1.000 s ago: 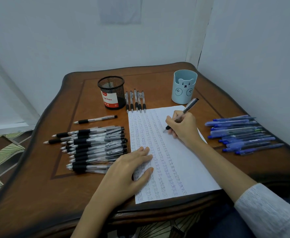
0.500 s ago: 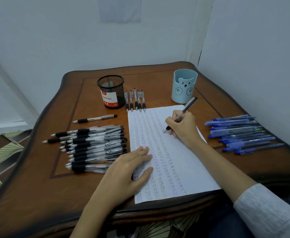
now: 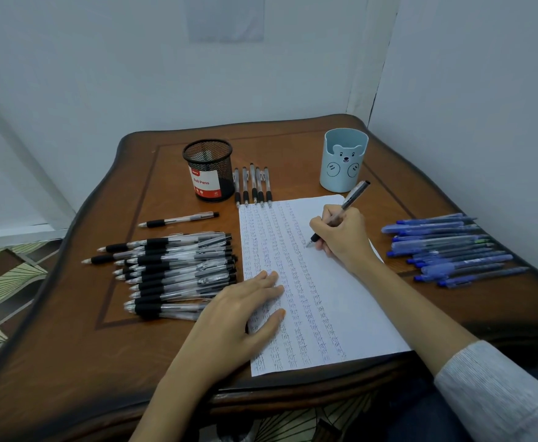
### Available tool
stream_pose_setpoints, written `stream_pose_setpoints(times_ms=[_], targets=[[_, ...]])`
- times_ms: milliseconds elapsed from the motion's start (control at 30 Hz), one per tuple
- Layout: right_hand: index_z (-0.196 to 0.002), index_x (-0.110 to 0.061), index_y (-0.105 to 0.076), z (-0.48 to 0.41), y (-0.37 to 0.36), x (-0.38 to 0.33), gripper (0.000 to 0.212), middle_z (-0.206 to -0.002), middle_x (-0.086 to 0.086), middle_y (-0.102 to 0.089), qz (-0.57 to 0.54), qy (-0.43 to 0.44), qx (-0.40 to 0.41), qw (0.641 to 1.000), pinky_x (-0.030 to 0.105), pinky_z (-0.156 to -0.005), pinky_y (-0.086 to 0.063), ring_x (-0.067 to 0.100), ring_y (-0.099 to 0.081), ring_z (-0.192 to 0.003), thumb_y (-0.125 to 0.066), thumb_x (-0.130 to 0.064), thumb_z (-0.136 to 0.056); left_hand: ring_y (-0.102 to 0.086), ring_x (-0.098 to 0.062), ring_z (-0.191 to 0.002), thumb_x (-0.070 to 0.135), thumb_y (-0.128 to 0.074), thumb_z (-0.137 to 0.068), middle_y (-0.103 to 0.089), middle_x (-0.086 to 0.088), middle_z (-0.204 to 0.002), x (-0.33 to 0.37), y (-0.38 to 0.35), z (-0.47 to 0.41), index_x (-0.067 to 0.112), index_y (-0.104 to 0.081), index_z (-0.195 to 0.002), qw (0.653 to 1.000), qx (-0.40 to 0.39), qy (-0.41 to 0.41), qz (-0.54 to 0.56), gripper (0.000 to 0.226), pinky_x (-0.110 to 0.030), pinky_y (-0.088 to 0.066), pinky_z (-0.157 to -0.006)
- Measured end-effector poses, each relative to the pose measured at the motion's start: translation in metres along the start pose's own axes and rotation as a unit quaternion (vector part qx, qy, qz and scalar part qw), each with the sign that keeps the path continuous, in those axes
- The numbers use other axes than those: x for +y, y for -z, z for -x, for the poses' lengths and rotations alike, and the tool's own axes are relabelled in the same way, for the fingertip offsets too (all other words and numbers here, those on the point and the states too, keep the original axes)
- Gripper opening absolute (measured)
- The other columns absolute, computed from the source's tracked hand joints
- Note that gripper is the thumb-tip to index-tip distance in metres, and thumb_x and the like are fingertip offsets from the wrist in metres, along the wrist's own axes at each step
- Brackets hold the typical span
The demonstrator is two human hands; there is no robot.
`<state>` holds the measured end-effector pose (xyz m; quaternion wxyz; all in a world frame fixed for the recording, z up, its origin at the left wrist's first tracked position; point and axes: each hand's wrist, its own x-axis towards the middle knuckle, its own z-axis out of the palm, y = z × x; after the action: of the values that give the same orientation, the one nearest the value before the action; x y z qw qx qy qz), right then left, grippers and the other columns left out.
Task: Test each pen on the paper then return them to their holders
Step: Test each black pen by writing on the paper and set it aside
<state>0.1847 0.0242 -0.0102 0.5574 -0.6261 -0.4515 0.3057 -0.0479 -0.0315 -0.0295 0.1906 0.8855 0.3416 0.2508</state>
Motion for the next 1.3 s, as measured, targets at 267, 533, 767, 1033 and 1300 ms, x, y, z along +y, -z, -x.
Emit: stream_pose_setpoints(times_ms=[267,533,767,1033,1300], targets=[[-0.055,-0.010,-0.036,-0.002,-0.001,0.001,0.040,-0.045,0.003,-0.042,-0.005,0.002,0.005,1.000,0.016,-0.032,-0.028,0.013,-0.050,-0.034,-0.057,0.005,-0.086,-0.030,0.011,-0.134,0.053,-0.044,-0.090,-0.045,0.015,-0.142,0.001,0.000,0.000,0.026,-0.058,-0.131,1.000,0.000,0.000,-0.002,0.051,-0.028,-0.034,-0.112],[-0.059,-0.007,-0.040,0.000,-0.002,0.002,0.034,-0.050,0.008,-0.044,0.003,0.009,0.013,1.000,0.016,-0.032,-0.030,0.011,-0.052,-0.035,-0.057,0.003,-0.087,-0.029,0.011,-0.134,0.053,-0.044,-0.090,-0.046,0.015,-0.142,0.001,0.001,-0.001,0.026,-0.058,-0.131,1.000,-0.003,0.000,-0.005,0.051,-0.025,-0.032,-0.112],[-0.061,-0.010,-0.046,-0.005,0.004,-0.004,0.036,-0.048,0.003,-0.054,-0.132,-0.081,0.014,0.988,0.015,-0.032,-0.022,0.009,-0.037,-0.030,-0.055,-0.014,-0.095,-0.028,0.013,-0.133,0.055,-0.043,-0.089,-0.045,0.017,-0.143,0.001,0.002,-0.001,0.028,-0.058,-0.131,1.000,-0.011,0.006,-0.002,0.052,-0.019,-0.027,-0.111],[-0.100,-0.010,-0.064,0.002,0.015,-0.008,0.042,-0.042,0.000,-0.042,-0.148,-0.053,-0.033,0.987,0.019,-0.034,-0.024,0.010,-0.030,-0.035,-0.037,-0.041,-0.103,-0.027,0.014,-0.133,0.056,-0.043,-0.089,-0.044,0.017,-0.143,0.002,0.003,-0.001,0.028,-0.057,-0.131,1.000,-0.015,0.011,0.004,0.053,-0.025,-0.031,-0.112],[-0.114,-0.013,-0.060,0.009,0.015,-0.012,0.026,-0.046,0.001,-0.049,-0.092,-0.047,-0.050,0.993,0.022,-0.036,-0.032,0.011,-0.037,-0.037,-0.055,-0.032,-0.097,-0.026,0.014,-0.134,0.056,-0.043,-0.089,-0.043,0.018,-0.143,0.002,0.003,-0.001,0.028,-0.057,-0.131,1.000,-0.018,0.013,0.005,0.053,-0.023,-0.030,-0.112]])
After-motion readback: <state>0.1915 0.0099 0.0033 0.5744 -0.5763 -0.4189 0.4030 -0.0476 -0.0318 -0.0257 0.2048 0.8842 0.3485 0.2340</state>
